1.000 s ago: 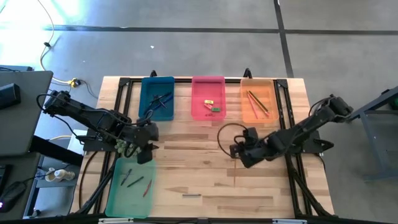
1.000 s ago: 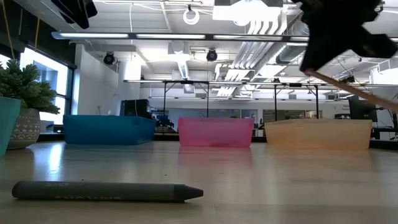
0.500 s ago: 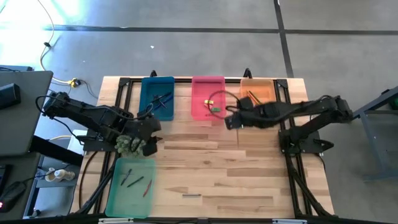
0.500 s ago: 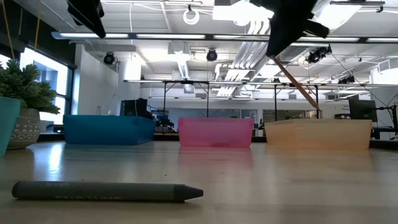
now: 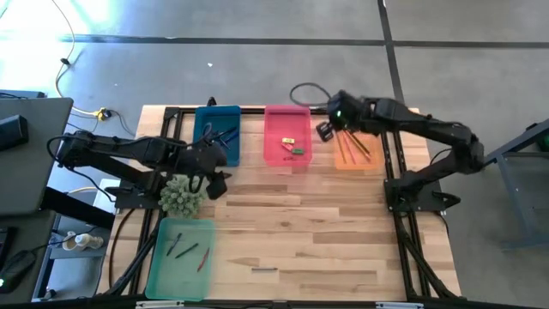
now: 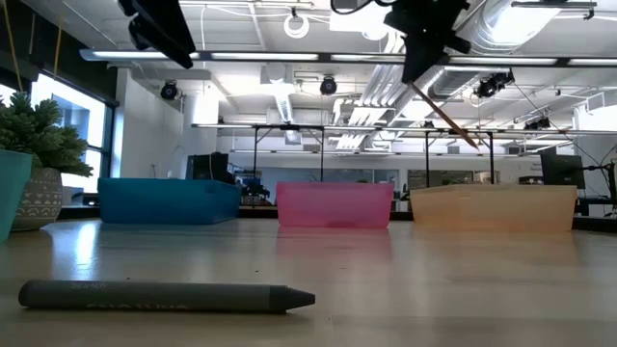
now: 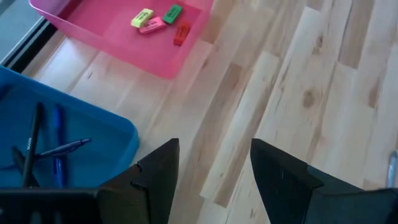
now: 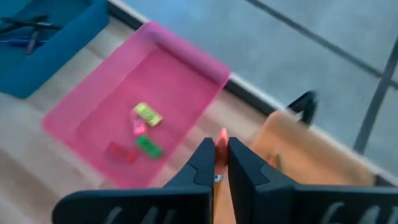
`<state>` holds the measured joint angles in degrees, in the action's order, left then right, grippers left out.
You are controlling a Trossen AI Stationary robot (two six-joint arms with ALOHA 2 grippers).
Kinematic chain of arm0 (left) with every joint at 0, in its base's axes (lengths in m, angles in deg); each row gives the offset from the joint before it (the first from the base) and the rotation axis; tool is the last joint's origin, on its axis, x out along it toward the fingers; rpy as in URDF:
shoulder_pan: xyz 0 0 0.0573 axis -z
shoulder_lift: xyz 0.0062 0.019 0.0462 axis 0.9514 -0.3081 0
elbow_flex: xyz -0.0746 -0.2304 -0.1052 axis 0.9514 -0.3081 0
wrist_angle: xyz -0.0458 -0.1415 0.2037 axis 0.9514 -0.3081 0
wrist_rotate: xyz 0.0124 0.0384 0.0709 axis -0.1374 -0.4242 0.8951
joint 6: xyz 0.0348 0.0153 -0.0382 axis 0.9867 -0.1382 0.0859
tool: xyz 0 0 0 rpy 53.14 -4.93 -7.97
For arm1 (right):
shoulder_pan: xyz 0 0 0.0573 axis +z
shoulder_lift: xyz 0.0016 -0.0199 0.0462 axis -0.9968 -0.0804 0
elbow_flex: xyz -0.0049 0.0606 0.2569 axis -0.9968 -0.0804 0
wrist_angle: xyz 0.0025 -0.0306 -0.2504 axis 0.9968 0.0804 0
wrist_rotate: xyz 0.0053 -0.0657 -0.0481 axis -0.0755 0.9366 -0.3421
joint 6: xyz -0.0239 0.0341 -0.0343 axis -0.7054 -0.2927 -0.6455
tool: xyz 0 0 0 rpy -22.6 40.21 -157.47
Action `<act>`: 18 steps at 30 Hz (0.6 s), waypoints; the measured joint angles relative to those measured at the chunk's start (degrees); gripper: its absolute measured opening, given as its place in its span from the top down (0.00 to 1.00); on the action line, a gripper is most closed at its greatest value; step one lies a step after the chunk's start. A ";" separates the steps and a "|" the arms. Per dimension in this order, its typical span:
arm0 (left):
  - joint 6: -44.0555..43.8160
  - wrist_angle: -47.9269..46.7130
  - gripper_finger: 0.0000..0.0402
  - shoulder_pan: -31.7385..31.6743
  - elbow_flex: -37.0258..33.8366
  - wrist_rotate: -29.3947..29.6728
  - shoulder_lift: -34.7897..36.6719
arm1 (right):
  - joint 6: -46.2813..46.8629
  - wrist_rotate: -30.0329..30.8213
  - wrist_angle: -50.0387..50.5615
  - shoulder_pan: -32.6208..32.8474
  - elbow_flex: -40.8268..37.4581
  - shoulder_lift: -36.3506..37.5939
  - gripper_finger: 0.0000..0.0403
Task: Sort crayons/erasers/pens/pencils in bins
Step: Put the yellow pencil into the orange bin
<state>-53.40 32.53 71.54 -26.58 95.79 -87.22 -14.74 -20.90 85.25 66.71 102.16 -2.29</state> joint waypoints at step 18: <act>-0.45 0.81 0.54 -1.51 0.00 0.39 0.00 | -22.95 -12.95 -0.05 -27.35 2.43 -5.15 0.99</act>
<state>-53.85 33.35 70.04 -26.58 96.19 -87.22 -37.69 -33.85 85.20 39.36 104.60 -7.44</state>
